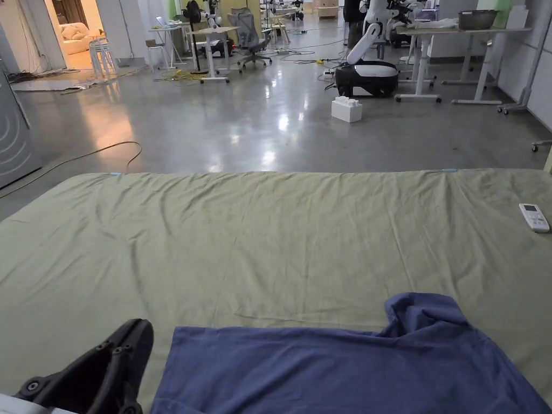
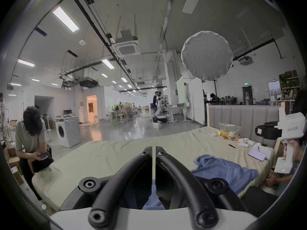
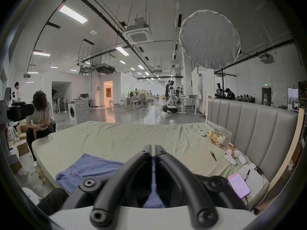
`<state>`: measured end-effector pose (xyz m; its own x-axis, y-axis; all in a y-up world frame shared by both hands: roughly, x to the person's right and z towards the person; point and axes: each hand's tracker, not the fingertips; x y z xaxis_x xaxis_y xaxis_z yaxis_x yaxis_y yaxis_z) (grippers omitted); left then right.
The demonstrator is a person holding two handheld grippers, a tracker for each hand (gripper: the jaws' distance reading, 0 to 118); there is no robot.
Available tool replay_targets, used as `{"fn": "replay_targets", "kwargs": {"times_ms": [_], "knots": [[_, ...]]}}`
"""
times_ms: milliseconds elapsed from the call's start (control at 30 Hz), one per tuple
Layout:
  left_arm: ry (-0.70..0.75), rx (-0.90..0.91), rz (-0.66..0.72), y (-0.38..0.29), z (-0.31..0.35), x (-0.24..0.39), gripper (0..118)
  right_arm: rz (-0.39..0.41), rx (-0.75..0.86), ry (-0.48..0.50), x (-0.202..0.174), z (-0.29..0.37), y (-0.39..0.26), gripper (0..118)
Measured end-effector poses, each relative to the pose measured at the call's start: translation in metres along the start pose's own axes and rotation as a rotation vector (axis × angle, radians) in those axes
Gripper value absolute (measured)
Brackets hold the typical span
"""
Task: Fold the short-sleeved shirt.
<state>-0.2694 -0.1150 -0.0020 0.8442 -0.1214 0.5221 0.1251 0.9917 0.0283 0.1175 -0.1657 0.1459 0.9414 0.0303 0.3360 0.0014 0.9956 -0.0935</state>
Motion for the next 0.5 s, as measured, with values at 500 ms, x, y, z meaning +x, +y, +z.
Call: {"fn": "replay_targets", "kwargs": {"times_ms": [500], "knots": [[-0.025,-0.359,0.167,-0.056,-0.129,-0.056,0,0.012,-0.083,0.026,-0.001,-0.026,-0.014,0]]}}
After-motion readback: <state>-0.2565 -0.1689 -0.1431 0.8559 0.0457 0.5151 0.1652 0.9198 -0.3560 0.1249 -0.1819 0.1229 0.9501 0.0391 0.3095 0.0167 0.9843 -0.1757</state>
